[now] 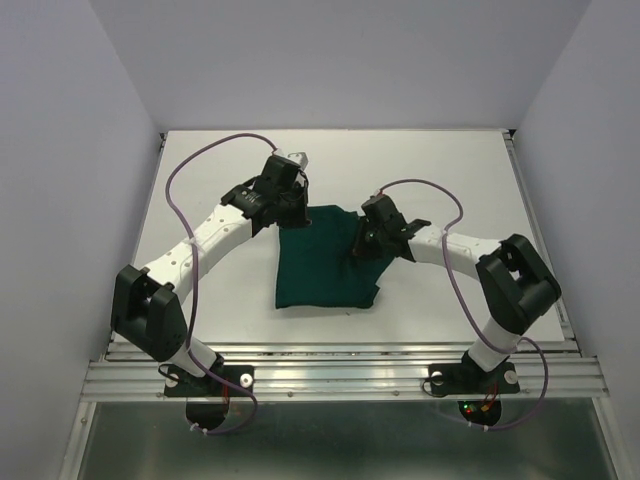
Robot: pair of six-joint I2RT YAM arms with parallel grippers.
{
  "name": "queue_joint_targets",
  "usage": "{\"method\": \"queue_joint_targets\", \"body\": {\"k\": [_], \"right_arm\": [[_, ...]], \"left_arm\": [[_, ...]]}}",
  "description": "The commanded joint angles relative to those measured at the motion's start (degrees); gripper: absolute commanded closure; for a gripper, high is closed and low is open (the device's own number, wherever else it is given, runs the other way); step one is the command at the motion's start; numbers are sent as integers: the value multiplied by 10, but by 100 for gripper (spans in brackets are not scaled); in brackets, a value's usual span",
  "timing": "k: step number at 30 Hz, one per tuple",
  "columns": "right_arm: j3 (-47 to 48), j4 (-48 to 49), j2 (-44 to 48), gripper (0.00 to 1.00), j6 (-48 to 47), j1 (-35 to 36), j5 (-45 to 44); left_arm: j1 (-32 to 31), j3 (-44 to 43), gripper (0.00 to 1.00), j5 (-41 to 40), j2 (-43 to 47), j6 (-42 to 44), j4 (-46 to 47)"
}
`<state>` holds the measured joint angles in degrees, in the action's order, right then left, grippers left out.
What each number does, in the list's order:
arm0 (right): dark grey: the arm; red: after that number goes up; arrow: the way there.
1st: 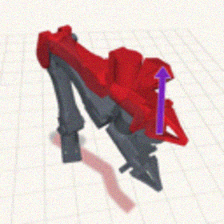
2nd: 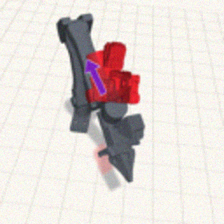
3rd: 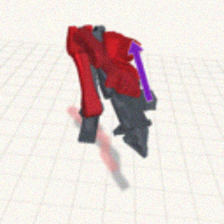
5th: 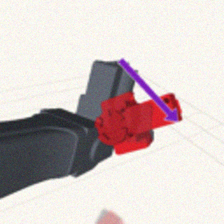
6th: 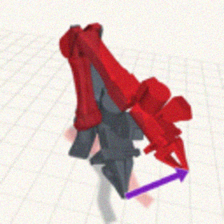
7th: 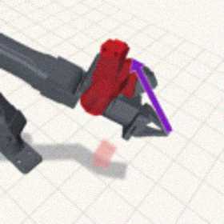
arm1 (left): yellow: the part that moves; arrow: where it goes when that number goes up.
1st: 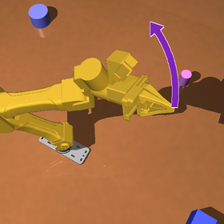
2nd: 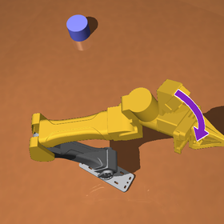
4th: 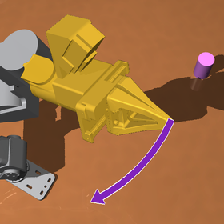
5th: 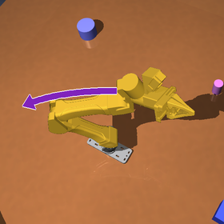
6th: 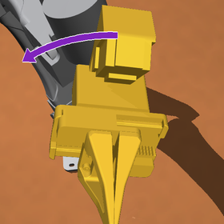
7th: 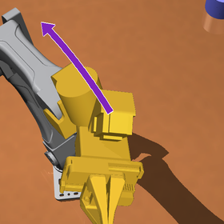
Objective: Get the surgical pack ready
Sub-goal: Pack the surgical kit at the center of the board.
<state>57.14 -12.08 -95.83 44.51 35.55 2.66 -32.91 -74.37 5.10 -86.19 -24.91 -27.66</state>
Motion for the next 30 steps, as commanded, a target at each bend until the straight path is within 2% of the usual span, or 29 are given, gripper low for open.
{"method": "queue_joint_targets", "body": {"k": [1, 3, 4, 6, 10, 12, 13, 18, 23, 30], "right_arm": [[26, 29, -23, 75, 33, 14, 63], [27, 23, 5, 61, 30, 14, 48], [27, 10, 19, 49, 20, 8, 30], [26, -11, 62, 41, 9, -6, 13], [-3, -67, 128, 37, -27, -95, -8], [-19, -80, 149, 36, -41, -131, -7], [-26, -87, 166, 35, -50, -164, -5], [-57, -95, 203, 35, -66, -202, 9], [-63, -99, 209, 35, -67, -202, 16], [-70, -102, 216, 35, -72, -202, 13]], "left_arm": [[2, -4, 100, -10, 20, 6, 2], [2, 3, 100, 8, 23, 1, 17], [0, 11, 100, 14, 23, -1, 25], [-7, 14, 100, 25, 19, -8, 40], [-31, -8, 98, 14, -27, -15, 31], [-45, -18, 94, 1, -43, -23, 29], [-61, -32, 87, -5, -51, -27, 28], [-82, -97, 75, -123, -132, -78, -26], [-89, -154, 76, -180, -184, -89, -21], [-89, -241, 81, -203, -288, -85, -42]]}}
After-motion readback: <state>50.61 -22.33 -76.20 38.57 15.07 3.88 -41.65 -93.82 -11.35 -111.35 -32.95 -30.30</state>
